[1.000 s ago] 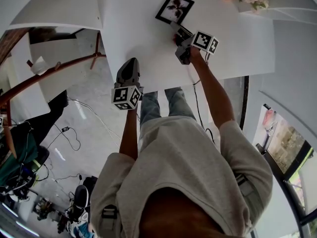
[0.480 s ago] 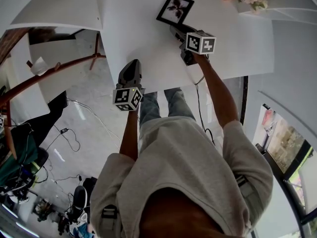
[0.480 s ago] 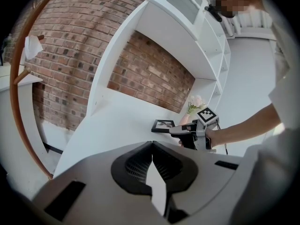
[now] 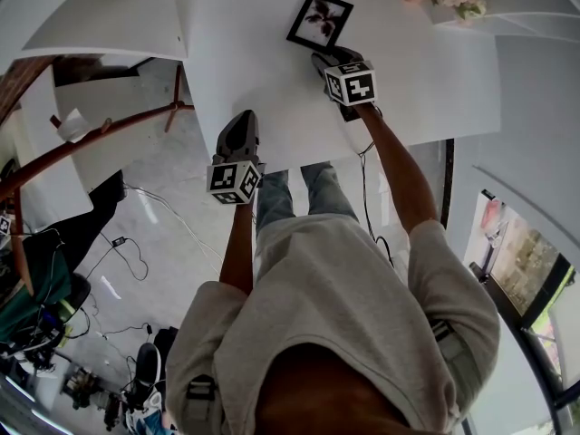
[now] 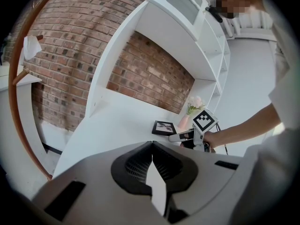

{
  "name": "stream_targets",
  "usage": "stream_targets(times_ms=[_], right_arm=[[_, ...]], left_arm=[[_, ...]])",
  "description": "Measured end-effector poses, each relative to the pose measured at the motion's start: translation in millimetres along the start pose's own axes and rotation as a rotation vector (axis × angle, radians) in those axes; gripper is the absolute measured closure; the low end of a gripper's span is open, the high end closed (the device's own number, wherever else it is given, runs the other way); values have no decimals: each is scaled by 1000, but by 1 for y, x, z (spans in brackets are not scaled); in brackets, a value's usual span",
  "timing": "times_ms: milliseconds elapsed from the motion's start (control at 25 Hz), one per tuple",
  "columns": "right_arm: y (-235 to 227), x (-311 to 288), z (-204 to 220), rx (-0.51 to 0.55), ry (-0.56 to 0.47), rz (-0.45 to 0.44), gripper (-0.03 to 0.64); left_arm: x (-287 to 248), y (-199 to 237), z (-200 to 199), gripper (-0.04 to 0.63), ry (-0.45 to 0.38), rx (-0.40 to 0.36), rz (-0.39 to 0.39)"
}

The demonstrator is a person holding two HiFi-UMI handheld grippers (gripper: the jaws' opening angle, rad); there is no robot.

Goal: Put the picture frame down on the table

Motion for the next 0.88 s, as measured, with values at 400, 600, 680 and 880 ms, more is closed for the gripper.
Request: stream_targets(times_ms=[400, 600, 680, 880], right_arm=[[-3, -1, 5, 25, 61, 41, 423], [-5, 1, 6, 25, 63, 42, 425], [-6, 2, 7, 24, 64, 45, 425], [-9, 7, 6, 18, 42, 51, 429]], left_arm=[[-2, 2, -4, 578, -5, 9, -1], [-6, 2, -6, 578, -8, 8, 3], [-6, 2, -5, 578, -5, 8, 3], [-9, 2, -6, 578, -5, 5, 7]])
Point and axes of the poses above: the fingertips, and each gripper's own axes: x backward along the fingers, y to its left, z out of its underside, the point moved 5 cm from there along x, backward along the fingers, and after that the axes turned 10 degrees about z, right-handed, at the moved point
